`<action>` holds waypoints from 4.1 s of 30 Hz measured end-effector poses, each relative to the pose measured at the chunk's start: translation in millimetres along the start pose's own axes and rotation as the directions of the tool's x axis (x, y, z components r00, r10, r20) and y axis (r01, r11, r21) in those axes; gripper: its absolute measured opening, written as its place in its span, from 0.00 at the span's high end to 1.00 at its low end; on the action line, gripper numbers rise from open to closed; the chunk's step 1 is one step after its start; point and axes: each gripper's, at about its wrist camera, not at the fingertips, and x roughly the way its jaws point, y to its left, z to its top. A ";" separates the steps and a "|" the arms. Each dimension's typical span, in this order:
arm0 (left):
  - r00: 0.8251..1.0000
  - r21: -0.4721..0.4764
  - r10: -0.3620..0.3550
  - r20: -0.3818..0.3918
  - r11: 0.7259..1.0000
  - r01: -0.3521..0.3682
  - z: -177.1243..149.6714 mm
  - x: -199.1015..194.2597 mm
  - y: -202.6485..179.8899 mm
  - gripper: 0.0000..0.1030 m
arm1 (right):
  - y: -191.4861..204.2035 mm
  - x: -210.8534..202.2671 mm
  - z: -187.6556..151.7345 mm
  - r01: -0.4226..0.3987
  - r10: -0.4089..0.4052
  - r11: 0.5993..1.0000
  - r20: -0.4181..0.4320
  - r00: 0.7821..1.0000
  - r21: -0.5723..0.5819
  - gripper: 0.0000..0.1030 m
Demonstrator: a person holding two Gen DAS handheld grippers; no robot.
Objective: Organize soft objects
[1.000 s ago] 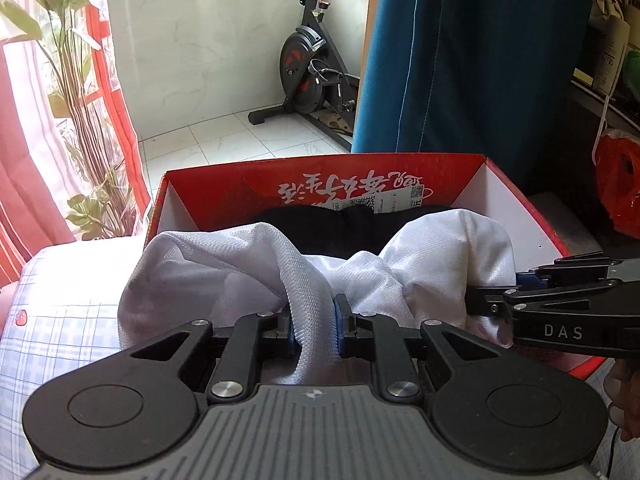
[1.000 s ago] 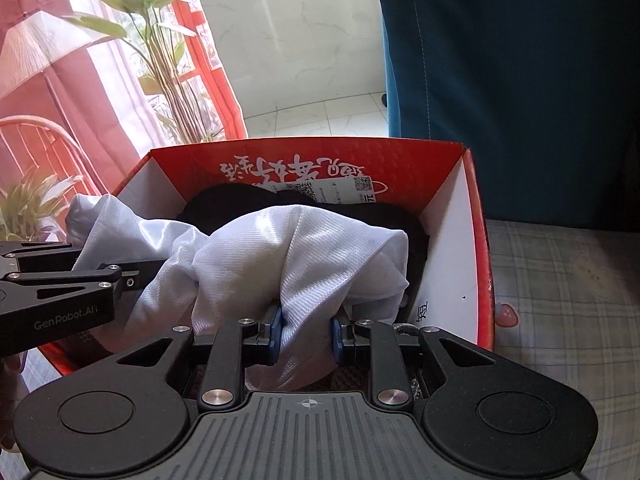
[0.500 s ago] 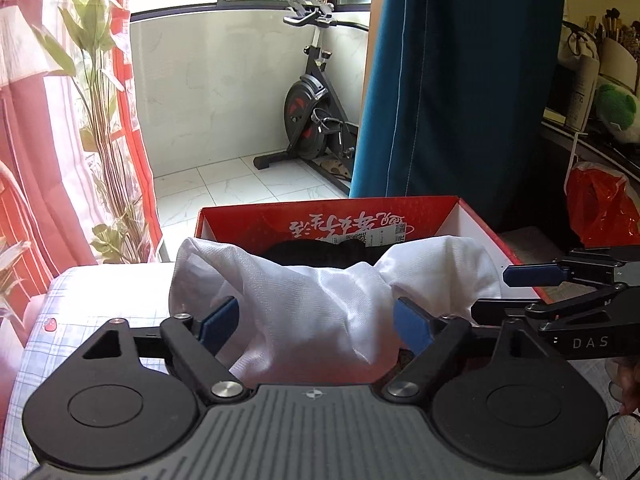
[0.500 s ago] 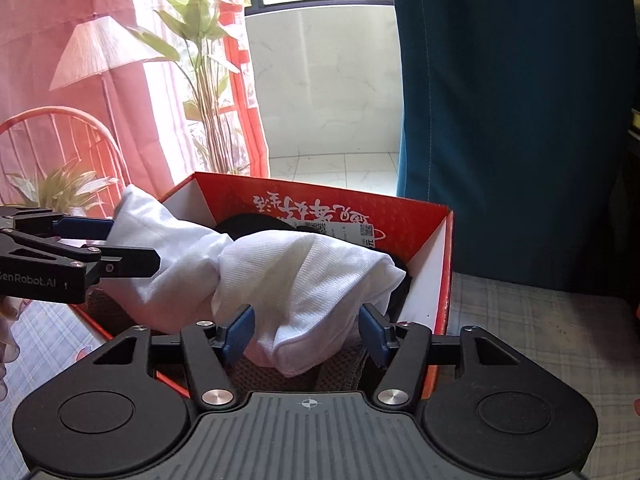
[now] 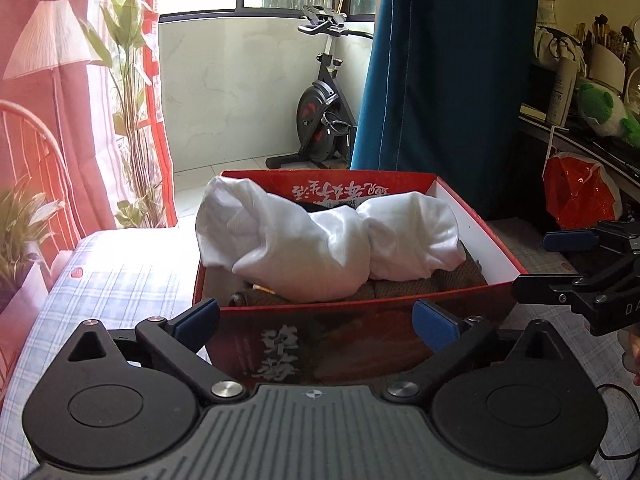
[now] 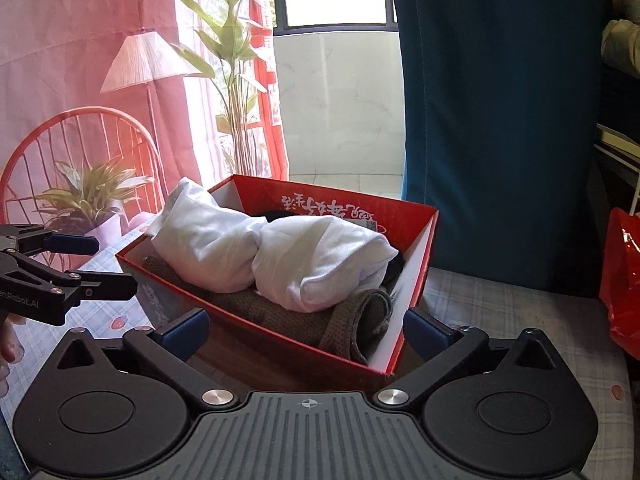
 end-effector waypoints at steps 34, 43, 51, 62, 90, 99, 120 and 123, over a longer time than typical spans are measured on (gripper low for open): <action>0.980 -0.133 -0.115 -0.160 0.987 0.094 -96.4 12.1 -9.8 0.01 | -6.0 -9.1 -123.7 -0.036 0.008 0.992 -0.231 0.973 -0.118 0.01; 0.966 -0.156 -0.188 -0.176 0.975 0.162 -96.2 26.4 -19.1 0.08 | 10.7 14.3 -128.8 -0.121 0.074 0.982 -0.287 0.955 -0.147 0.17; 0.930 -0.251 -0.299 -0.215 0.937 0.243 -97.0 54.8 -15.9 0.16 | 49.0 37.3 -126.6 -0.204 0.143 0.957 -0.278 0.950 -0.206 0.23; 0.894 -0.348 -0.379 -0.239 0.893 0.286 -108.6 79.6 -8.6 0.35 | 83.9 50.5 -118.8 -0.267 0.202 0.933 -0.263 0.943 -0.241 0.28; 0.948 -0.168 -0.317 0.005 0.935 0.313 63.4 48.3 -17.1 0.38 | 47.6 26.5 52.2 -0.143 0.161 0.940 0.032 0.986 -0.308 0.30; 0.950 -0.285 -0.309 -0.033 0.914 0.288 88.5 116.8 2.2 0.38 | 20.1 88.3 78.1 -0.133 0.139 0.954 0.006 0.990 -0.267 0.30; 0.996 -0.063 0.061 0.059 0.996 -0.057 84.5 19.5 4.3 0.00 | -5.8 44.0 73.4 0.026 -0.019 0.998 0.105 0.994 -0.064 0.00; 0.989 -0.037 0.119 0.086 0.993 -0.116 84.8 -9.6 0.4 0.00 | -1.6 17.0 78.5 0.024 -0.019 0.999 0.145 0.989 -0.028 0.00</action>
